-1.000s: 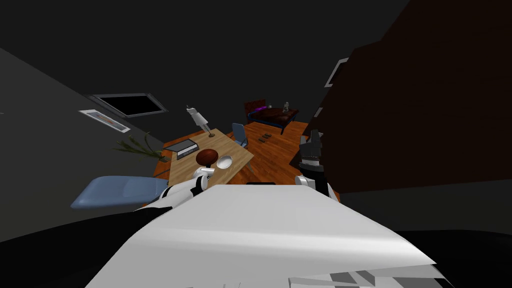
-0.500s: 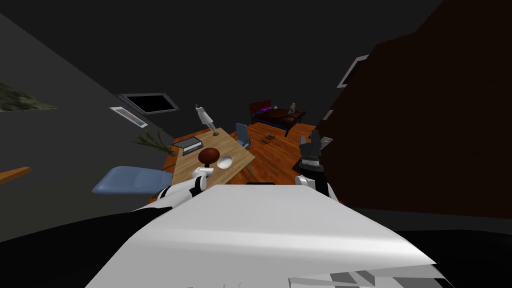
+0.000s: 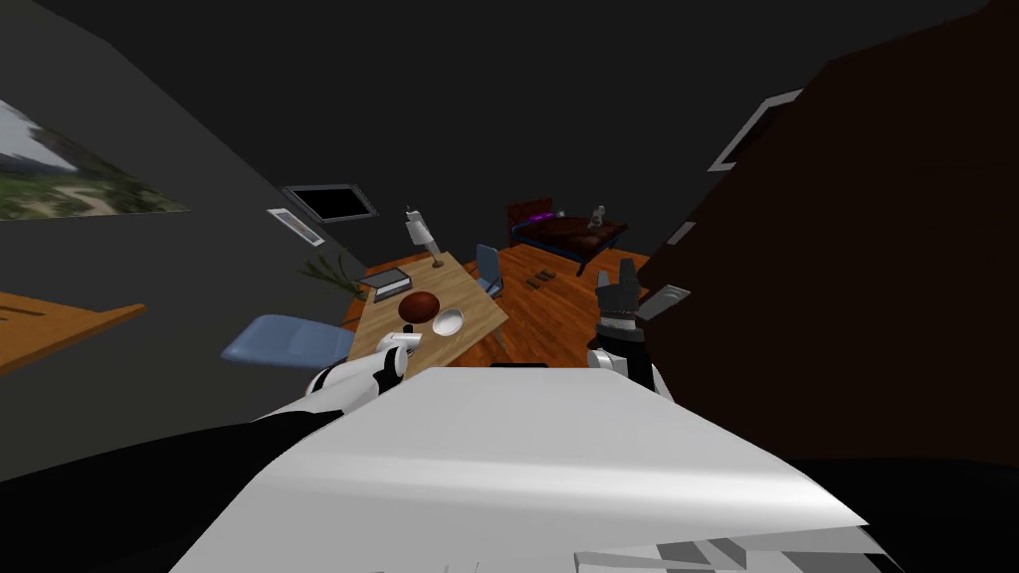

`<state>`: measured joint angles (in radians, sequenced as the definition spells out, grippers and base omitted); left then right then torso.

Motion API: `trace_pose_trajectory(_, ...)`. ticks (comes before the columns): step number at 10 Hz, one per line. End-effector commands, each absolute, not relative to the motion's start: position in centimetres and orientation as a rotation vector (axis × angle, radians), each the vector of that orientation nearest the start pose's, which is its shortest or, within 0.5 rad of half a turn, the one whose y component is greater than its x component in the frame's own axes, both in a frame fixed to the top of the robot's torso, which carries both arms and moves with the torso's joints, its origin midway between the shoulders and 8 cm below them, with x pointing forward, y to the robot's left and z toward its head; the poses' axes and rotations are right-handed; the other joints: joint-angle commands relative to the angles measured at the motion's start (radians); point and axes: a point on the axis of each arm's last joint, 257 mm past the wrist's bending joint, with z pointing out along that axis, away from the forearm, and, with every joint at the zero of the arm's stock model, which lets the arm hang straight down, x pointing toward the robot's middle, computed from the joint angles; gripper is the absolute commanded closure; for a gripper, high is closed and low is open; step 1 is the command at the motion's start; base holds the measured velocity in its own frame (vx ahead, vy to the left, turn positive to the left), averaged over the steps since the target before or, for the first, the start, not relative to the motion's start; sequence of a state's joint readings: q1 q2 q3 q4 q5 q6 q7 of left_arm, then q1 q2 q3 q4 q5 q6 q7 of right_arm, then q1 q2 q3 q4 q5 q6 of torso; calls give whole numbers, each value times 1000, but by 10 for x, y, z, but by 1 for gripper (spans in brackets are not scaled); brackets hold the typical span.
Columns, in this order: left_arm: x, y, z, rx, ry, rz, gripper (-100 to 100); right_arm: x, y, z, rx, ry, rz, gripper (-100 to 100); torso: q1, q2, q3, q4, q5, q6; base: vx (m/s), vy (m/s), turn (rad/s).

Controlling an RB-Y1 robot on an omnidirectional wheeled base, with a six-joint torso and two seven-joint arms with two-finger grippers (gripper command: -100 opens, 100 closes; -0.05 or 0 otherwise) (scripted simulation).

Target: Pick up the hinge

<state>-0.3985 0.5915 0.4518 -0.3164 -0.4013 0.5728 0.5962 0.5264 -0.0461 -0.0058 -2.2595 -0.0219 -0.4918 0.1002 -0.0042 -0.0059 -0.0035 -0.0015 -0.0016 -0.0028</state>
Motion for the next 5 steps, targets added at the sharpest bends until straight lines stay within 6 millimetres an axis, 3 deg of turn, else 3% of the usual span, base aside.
trace_pose_trajectory(1, 289, 684, -472, -2261, 988, 220, 100, 347, -284, 5, 640, 697, 1198, 0, 0, 0, 0, 0, 0, 0, 66, -76, 94)
trace_pose_trajectory(4, 294, 687, -468, -2244, 1017, 207, 100, 347, -284, 5, 640, 697, 1198, 0, -1, 1, 1, 0, 0, 0, 55, -75, 135)
trace_pose_trajectory(5, 294, 688, -468, -2240, 1023, 208, 0, 347, -284, 5, 639, 697, 1198, 0, 2, 2, 1, 1, 0, 2, 5, -9, -7)
